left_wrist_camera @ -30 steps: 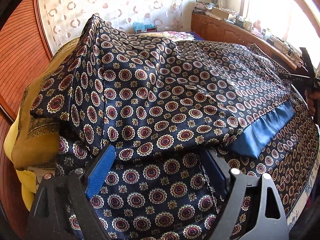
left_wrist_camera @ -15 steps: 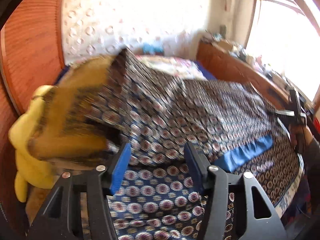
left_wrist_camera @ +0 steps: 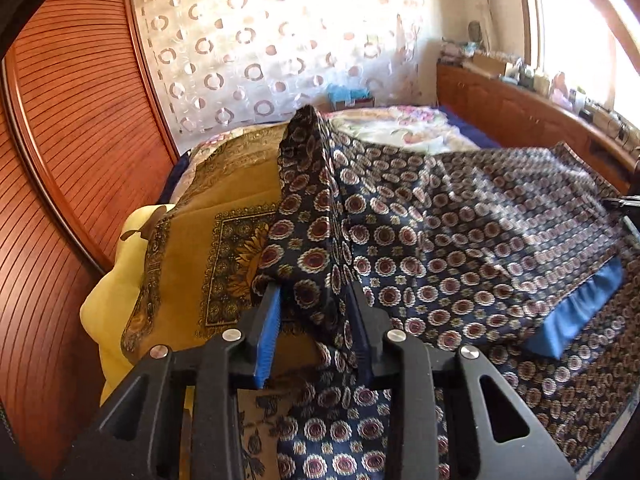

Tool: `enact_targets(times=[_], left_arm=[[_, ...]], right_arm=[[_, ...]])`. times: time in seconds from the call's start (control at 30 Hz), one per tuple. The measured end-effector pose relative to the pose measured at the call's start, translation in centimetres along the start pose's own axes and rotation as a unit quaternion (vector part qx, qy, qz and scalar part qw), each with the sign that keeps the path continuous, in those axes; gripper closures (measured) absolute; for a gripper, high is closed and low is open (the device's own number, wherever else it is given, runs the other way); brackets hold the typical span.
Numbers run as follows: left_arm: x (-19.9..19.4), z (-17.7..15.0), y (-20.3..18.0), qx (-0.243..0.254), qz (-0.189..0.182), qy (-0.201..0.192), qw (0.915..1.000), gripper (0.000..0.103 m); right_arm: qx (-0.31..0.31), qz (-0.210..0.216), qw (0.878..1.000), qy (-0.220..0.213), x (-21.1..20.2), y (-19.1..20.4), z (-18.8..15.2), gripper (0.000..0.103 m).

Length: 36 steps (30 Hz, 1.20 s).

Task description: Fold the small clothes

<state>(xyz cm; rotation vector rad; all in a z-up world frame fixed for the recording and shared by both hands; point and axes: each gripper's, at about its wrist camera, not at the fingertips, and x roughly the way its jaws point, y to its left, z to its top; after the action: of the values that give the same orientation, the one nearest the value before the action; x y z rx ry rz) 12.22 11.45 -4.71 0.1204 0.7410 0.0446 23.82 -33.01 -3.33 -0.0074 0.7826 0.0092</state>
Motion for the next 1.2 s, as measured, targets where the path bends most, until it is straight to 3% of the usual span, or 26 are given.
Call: enact_targets(times=[0.03,0.1,0.23,0.43,0.7,0.73,0.8,0.93,1.2], left_arm=[[0.2,0.0,0.0,0.002,-0.002,0.003,1.0,0.077],[0.1,0.2,-0.1,0.006,0.0,-0.001,1.0,0.098],[-2.1,0.6,-0.6,0.011,-0.004,-0.03,0.9995,0.1],[-6.1,1.8,-1.8,0.003,-0.039,-0.079,0.9961,0.1],[-6.9,2.3,-2.4,-0.007,-0.074,-0.087,0.9935,0.1],[-7.0,2.2,-2.5,-0.008,-0.077,-0.086,0.9933,0.1],[-7.4,1.9,-2.8,-0.006,-0.078,-0.092,0.9927,0.1],[-8.4,1.9,-3.1,-0.002,-0.082,-0.102,0.9914,0.1],[-10.5,0.8,-1.5,-0.032,-0.107,-0.113,0.9873,0.1]], right_arm=[[0.0,0.0,1.0,0.0,0.0,0.0,0.0,0.048],[0.0,0.0,1.0,0.0,0.0,0.0,0.0,0.048],[-0.003,-0.005,1.0,0.0,0.0,0.2,0.0,0.048],[-0.002,-0.005,1.0,-0.001,0.0,0.2,0.0,0.048],[-0.011,-0.017,1.0,-0.003,0.0,0.7,0.1,0.049],[-0.013,-0.019,1.0,-0.006,-0.1,0.7,0.1,0.054],[-0.009,0.003,1.0,-0.012,-0.7,0.8,-0.1,0.099],[-0.05,0.014,0.998,-0.033,-3.3,2.2,-0.3,0.101],[-0.04,0.099,0.991,-0.078,-10.5,1.7,-0.8,0.102]])
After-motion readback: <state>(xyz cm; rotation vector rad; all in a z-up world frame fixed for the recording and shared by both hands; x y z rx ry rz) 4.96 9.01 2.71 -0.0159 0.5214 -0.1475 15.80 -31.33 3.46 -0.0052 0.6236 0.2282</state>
